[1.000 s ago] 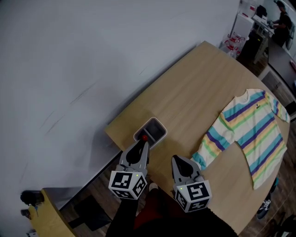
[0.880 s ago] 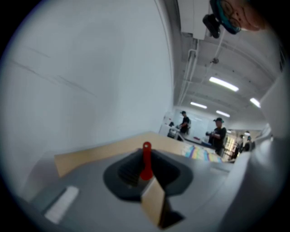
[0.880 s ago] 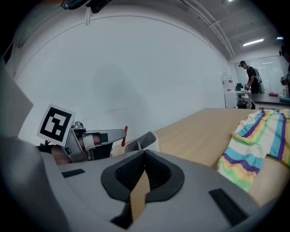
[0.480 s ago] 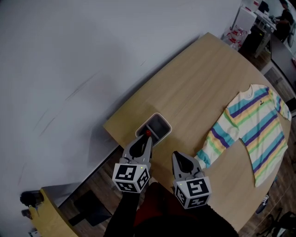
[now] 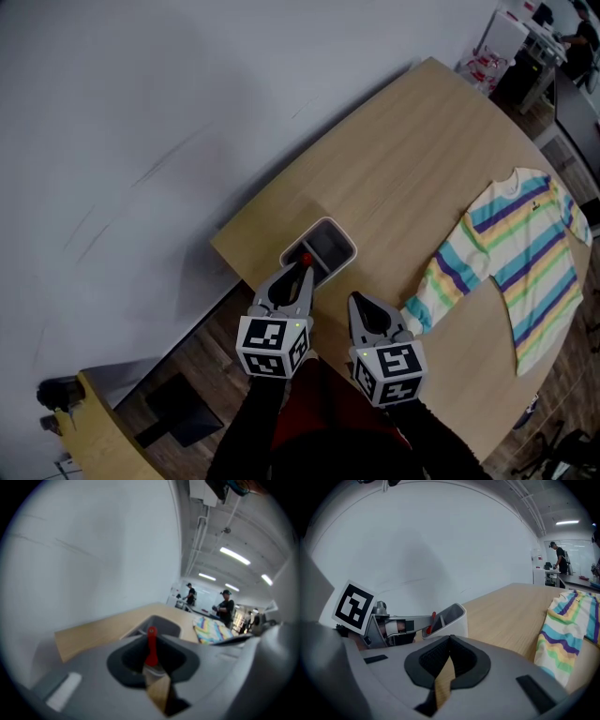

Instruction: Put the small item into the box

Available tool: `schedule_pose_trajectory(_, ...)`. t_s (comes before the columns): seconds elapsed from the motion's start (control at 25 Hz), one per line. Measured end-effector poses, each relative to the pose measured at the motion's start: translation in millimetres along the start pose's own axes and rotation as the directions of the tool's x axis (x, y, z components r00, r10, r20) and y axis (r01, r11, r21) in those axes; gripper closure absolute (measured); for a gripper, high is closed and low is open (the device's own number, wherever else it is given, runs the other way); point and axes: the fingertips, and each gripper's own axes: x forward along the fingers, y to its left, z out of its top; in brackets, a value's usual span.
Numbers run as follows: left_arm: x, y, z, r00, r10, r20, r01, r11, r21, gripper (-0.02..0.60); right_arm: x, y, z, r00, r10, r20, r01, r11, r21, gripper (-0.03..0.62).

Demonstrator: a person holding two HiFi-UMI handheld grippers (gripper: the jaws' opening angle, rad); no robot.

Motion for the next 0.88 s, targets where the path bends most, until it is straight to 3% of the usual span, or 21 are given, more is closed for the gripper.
schedule_pose_trajectory(0.44, 6.5, 2.8, -5.4, 0.998, -0.003, -0.061, 0.004, 1.000, 0.027, 0.525, 10.3, 7.5, -3.1, 1.000, -0.003, -0.025, 0.002, 1.000, -0.018, 0.586)
schedule_pose_trajectory(0.88, 7.0, 2.8, -5.2, 0.997, -0.014, -0.074, 0.017, 0.999, 0.047, 0.522, 10.4, 12.1, -8.2, 0.999, -0.017, -0.040, 0.016, 1.000, -0.019, 0.586)
